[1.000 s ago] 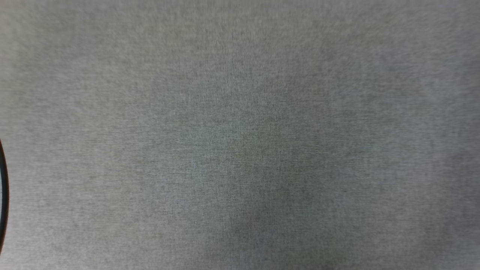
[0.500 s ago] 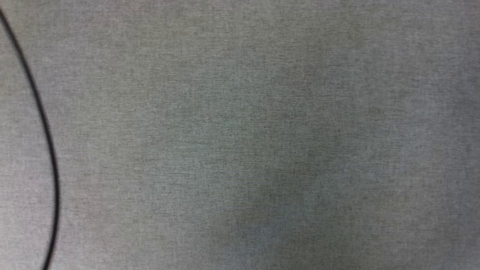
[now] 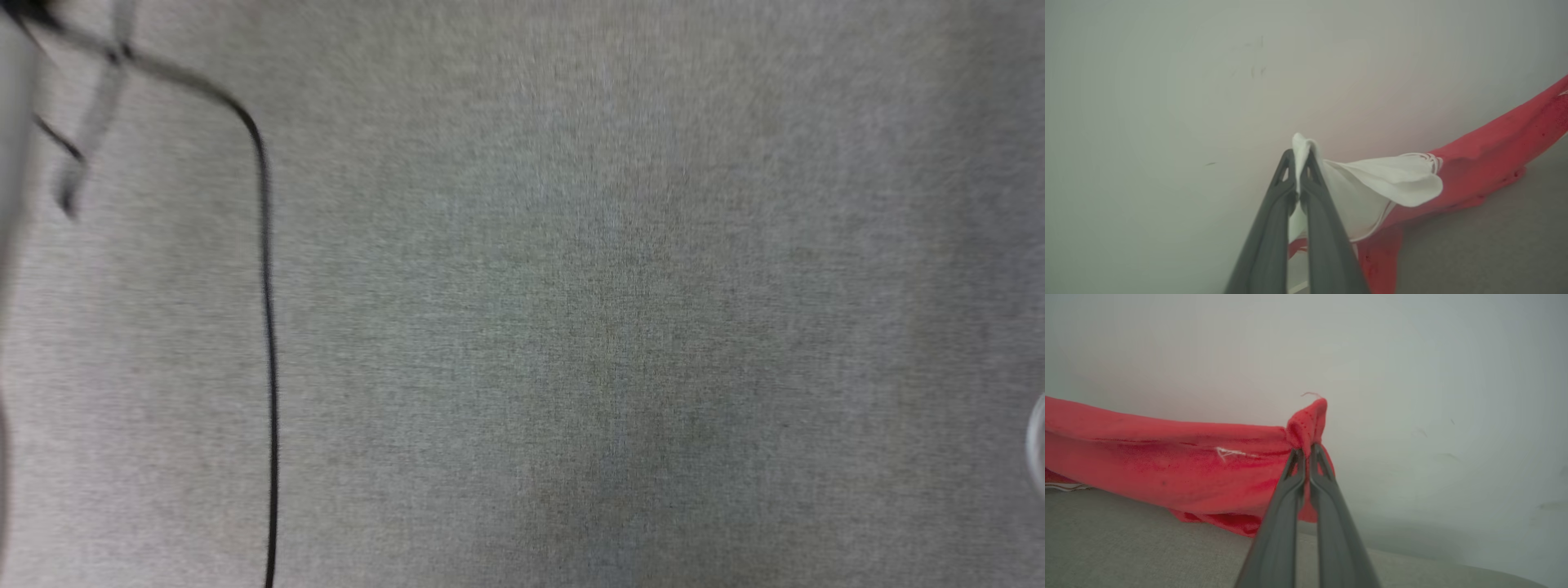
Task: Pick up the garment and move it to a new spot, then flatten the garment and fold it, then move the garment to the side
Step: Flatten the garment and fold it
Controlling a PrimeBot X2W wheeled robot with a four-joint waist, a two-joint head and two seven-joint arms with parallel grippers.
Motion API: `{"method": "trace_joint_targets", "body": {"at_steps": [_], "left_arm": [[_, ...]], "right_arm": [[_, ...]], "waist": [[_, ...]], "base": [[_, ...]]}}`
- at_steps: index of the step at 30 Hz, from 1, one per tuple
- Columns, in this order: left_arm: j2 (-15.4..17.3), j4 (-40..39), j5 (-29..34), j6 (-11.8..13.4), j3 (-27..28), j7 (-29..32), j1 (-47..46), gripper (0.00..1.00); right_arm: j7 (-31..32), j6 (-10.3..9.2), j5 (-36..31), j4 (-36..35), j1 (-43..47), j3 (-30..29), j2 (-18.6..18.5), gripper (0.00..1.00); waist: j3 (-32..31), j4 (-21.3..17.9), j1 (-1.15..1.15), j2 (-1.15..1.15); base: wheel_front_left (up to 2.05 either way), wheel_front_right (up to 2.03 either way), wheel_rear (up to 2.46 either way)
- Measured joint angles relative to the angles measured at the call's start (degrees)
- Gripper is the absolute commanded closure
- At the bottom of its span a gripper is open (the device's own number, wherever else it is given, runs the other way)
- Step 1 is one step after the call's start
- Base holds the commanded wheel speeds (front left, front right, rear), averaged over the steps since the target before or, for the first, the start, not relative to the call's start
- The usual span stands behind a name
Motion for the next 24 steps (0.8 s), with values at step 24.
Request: {"method": "trace_joint_targets", "body": {"at_steps": [24], "left_arm": [[6.7, -28.0, -10.4, 10.0, -3.5, 6.4, 63.4, 1.00]], "right_arm": [[5.9, -0.01, 31.3, 1.1, 43.0, 13.7, -4.6, 1.00]], "waist": [[-25.3, 2.0, -0.03, 0.01]], "base": [[0.00, 0.00, 0.00]]}}
